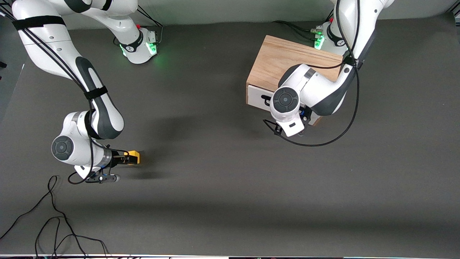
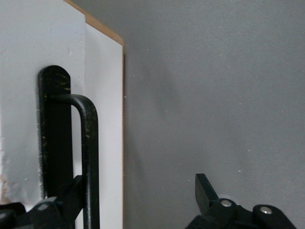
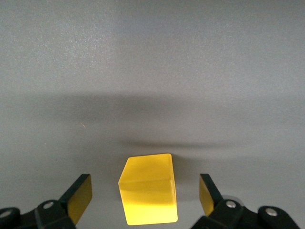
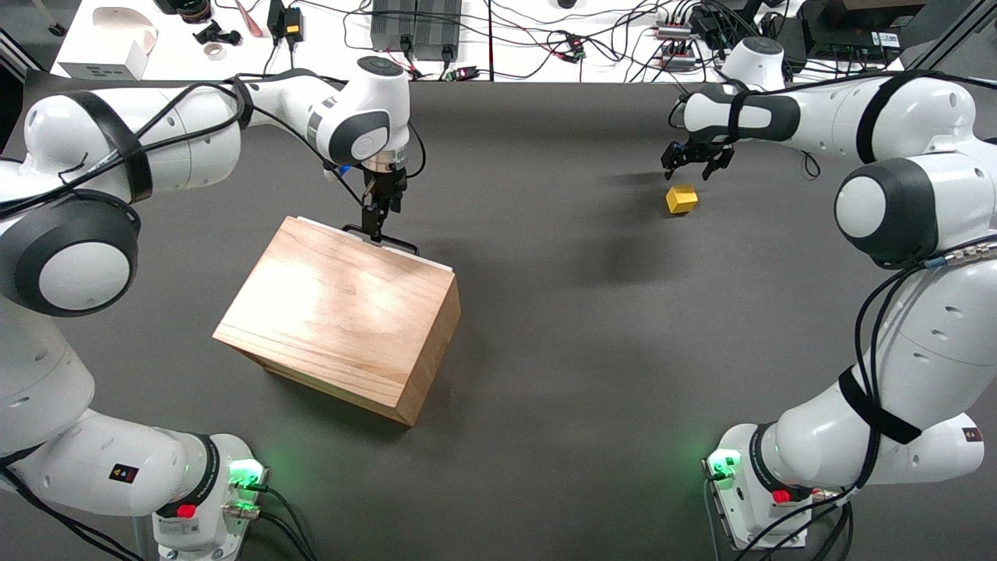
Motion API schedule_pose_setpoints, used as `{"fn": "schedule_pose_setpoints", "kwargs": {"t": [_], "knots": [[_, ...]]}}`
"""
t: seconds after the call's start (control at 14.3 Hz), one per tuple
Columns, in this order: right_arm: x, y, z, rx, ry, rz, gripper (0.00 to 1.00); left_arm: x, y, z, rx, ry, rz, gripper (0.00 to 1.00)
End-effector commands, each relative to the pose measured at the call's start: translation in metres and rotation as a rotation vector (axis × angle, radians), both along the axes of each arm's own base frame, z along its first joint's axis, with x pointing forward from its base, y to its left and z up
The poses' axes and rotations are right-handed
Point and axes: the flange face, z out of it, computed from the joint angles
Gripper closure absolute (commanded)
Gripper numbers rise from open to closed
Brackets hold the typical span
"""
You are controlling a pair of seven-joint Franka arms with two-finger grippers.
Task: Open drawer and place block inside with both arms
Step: 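Pull the drawer open with the left gripper by its black handle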
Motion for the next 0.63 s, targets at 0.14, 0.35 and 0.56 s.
{"fn": "schedule_pose_setpoints", "kwargs": {"t": [0.14,0.35,0.56], "knots": [[-0.011,0.001,-0.013,-0.008,-0.013,0.019,0.0,0.03,-0.008,0.011,-0.049,-0.096,-0.019,0.0],[-0.029,0.001,-0.027,-0.008,-0.056,0.019,0.0,0.048,-0.016,0.015,-0.098,-0.141,-0.007,0.0],[-0.032,0.001,-0.031,-0.007,-0.057,0.033,0.0,0.06,-0.021,0.014,-0.119,-0.158,-0.003,0.0]]}}
